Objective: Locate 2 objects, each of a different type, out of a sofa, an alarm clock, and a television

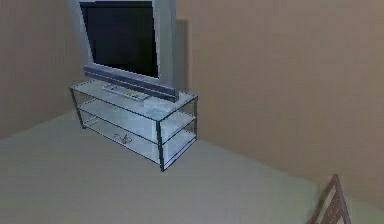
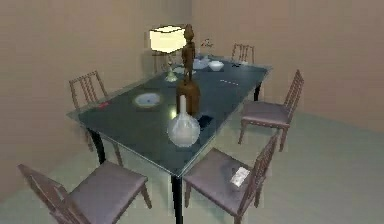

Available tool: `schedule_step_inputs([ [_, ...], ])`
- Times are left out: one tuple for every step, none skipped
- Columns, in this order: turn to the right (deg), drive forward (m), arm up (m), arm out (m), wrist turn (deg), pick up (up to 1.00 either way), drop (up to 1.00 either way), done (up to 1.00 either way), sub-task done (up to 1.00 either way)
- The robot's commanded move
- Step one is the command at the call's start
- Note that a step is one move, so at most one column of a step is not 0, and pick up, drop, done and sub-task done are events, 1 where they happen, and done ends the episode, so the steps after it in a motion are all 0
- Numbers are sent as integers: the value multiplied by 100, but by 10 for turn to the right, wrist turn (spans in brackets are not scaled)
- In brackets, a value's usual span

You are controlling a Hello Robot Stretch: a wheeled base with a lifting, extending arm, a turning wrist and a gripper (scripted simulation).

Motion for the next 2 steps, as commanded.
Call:
schedule_step_inputs([
  [0,90,0,0,0,0,0,0,0],
  [-270,0,0,0,0,0,0,0,0],
])
